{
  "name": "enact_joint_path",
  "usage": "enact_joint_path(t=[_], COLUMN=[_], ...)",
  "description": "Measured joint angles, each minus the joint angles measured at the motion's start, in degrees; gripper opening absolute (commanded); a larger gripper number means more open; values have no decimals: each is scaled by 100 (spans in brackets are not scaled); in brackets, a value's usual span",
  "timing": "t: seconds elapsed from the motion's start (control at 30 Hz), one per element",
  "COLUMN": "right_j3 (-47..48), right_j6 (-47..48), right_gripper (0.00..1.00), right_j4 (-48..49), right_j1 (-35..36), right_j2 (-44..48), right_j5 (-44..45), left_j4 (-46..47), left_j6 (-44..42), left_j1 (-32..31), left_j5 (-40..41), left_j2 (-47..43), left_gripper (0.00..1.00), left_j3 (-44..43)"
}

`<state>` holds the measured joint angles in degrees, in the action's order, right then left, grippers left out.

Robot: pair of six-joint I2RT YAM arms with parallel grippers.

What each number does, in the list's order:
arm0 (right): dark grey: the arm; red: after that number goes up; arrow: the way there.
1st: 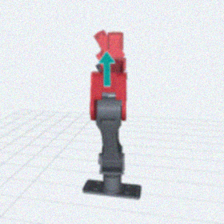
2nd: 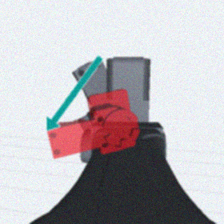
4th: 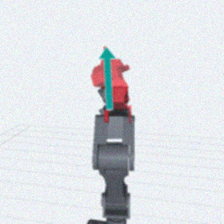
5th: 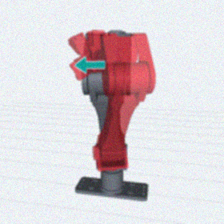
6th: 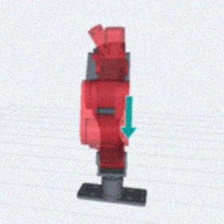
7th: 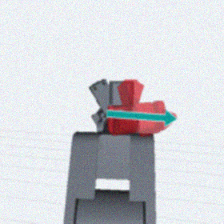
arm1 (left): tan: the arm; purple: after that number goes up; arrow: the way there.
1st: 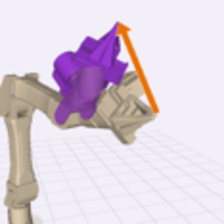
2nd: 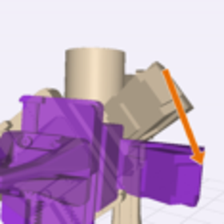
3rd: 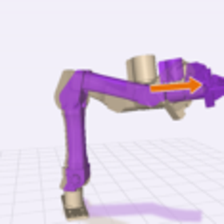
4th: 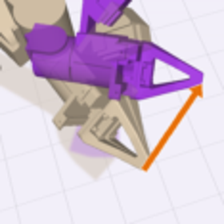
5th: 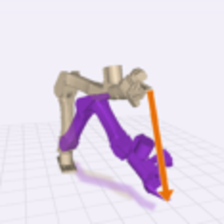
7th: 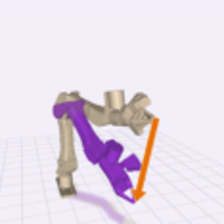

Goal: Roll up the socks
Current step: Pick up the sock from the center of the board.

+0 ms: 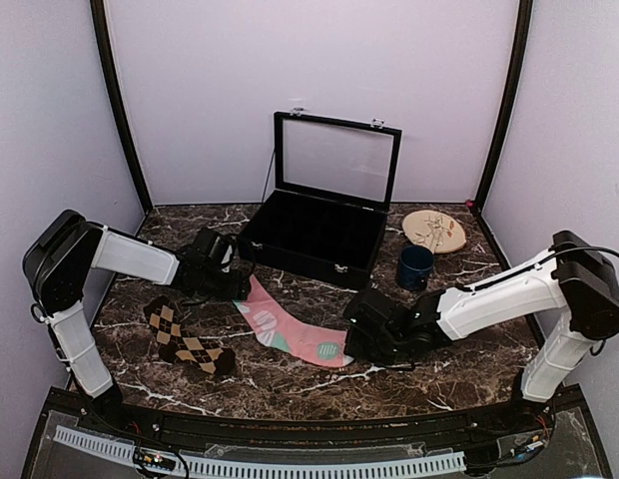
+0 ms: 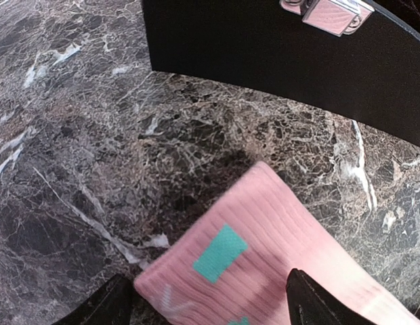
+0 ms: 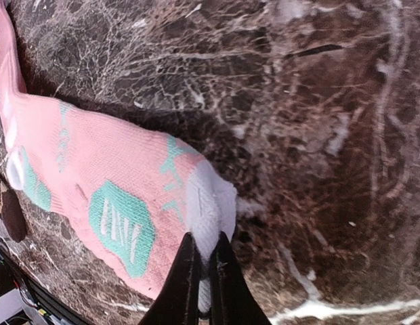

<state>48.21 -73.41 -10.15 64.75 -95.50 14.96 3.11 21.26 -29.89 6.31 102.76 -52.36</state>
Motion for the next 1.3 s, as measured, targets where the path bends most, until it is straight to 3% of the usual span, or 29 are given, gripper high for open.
enact_joint_path(t=[0.33,0.6,0.8,1.07,1.3], right_j3=[-481,-619,-509,192,876], right_j6=[-92,-96,-50,205,435], right_gripper=[3,3,3,3,3], right_j4=[-501,-1296,-1757,-1858,-1683], right_j1=[-101,-125,-133,-136,-151], right_j2=[1193,1567,1917,1550,1045], right_j5=[258,332,415,343,160], left_j4=[-11,-2,33,295,426], left_j6=[151,214,214,186,173], left_j1=[15,-116,-229,-304,-326], left_j5=[-297,-695,-778,-763,-732], left_j2=[-142,-201,-186,-9,66], left_gripper=[81,72,60,34,25], left_j3=[87,109,157,118,118])
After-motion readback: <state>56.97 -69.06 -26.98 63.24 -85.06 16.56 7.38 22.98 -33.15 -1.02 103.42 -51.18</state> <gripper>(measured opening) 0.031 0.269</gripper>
